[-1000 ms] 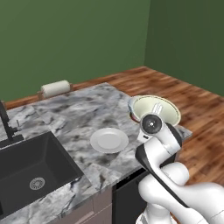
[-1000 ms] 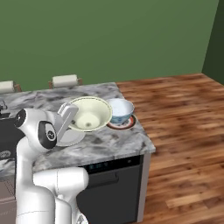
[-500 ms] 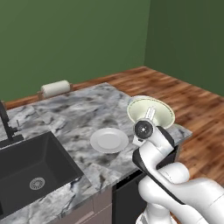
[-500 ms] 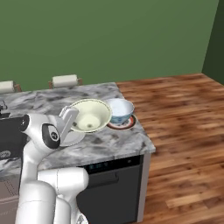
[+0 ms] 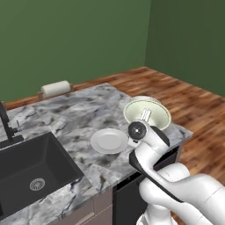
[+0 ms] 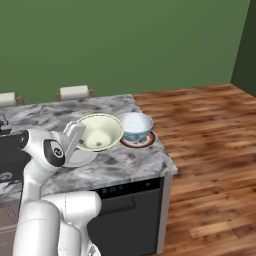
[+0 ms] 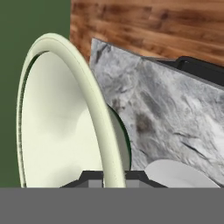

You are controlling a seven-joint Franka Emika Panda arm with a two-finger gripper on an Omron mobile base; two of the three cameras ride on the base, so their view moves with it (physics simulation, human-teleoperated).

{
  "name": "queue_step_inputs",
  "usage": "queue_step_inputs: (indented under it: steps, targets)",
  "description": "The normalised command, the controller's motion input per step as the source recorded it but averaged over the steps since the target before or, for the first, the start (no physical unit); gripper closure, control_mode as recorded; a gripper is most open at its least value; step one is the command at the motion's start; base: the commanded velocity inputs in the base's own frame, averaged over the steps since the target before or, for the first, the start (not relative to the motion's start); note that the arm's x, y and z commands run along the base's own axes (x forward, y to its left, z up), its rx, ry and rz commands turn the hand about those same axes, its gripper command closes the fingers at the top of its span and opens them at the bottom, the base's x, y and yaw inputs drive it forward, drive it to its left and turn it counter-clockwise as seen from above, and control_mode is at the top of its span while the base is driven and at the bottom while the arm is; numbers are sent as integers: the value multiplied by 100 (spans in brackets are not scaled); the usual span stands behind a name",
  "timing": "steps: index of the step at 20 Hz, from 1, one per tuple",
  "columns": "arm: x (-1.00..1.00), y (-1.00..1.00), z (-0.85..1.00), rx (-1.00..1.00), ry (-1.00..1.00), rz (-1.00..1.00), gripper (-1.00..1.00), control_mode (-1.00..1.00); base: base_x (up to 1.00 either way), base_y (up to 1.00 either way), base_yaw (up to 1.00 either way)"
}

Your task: Move the bowls from the cabinet to the plates on the dining table.

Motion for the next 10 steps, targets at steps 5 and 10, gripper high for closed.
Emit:
queue_step_inputs:
  steps: [5, 10]
  targets:
    - [0, 0, -3, 0, 1, 2, 100, -100, 0, 0, 0]
    - [1, 1, -16, 0, 4, 3, 100, -100, 0, 0, 0]
